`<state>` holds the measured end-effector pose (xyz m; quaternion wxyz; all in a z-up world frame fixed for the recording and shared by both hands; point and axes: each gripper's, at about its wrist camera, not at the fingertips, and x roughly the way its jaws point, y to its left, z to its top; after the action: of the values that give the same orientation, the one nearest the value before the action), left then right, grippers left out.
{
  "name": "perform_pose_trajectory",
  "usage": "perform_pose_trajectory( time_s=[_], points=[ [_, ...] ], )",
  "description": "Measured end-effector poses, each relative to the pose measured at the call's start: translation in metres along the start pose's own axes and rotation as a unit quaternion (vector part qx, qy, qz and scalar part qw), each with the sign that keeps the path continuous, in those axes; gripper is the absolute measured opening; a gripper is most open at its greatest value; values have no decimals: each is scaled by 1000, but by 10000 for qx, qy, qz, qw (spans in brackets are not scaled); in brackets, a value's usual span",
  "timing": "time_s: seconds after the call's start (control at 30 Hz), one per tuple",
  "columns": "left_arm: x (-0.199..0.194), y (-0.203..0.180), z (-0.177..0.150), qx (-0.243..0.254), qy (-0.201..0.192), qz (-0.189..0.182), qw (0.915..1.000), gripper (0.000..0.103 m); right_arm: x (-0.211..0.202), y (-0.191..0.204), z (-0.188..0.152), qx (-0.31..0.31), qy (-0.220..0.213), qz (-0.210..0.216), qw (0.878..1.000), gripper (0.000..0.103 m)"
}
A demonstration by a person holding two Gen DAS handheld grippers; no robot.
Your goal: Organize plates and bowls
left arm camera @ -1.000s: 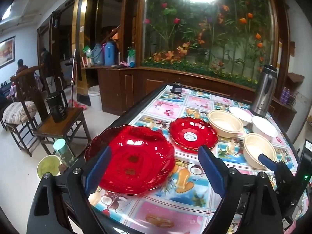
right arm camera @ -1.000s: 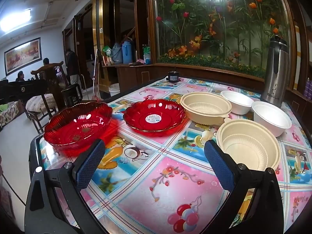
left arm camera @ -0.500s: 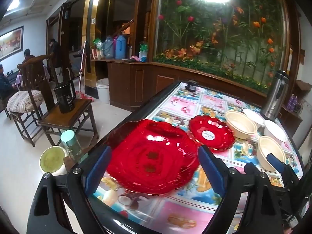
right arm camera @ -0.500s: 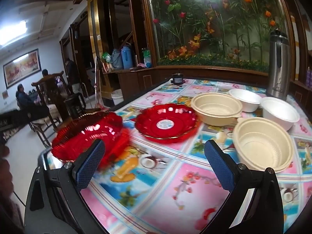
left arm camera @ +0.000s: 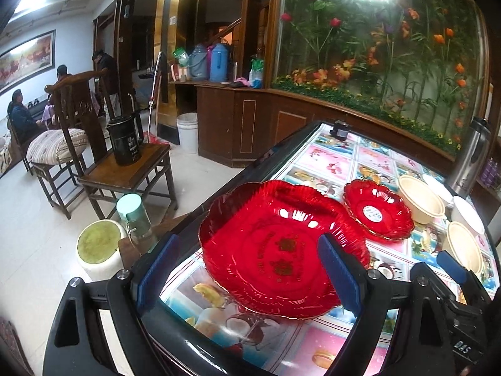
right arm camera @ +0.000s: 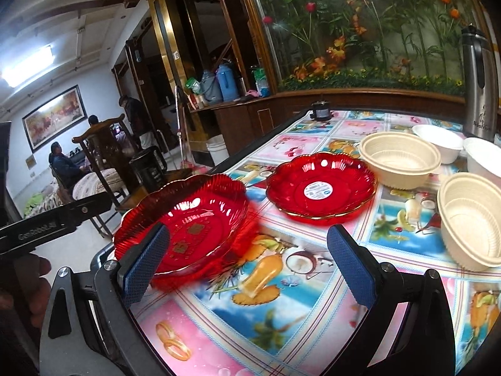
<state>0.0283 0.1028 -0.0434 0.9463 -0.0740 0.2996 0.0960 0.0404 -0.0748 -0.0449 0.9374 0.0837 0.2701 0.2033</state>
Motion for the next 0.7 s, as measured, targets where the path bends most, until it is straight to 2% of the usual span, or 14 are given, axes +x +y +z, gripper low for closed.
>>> perform_pose_trajectory(
  time_s=[0.27, 0.7],
  points=[
    [6, 4, -4, -16, 122, 83, 9999, 90, -5, -11, 1, 386, -80, 113, 9992, 102],
    [13, 11, -7, -126, 263, 116, 9995, 90, -3, -9, 0, 395, 10, 216, 9990, 102]
  ],
)
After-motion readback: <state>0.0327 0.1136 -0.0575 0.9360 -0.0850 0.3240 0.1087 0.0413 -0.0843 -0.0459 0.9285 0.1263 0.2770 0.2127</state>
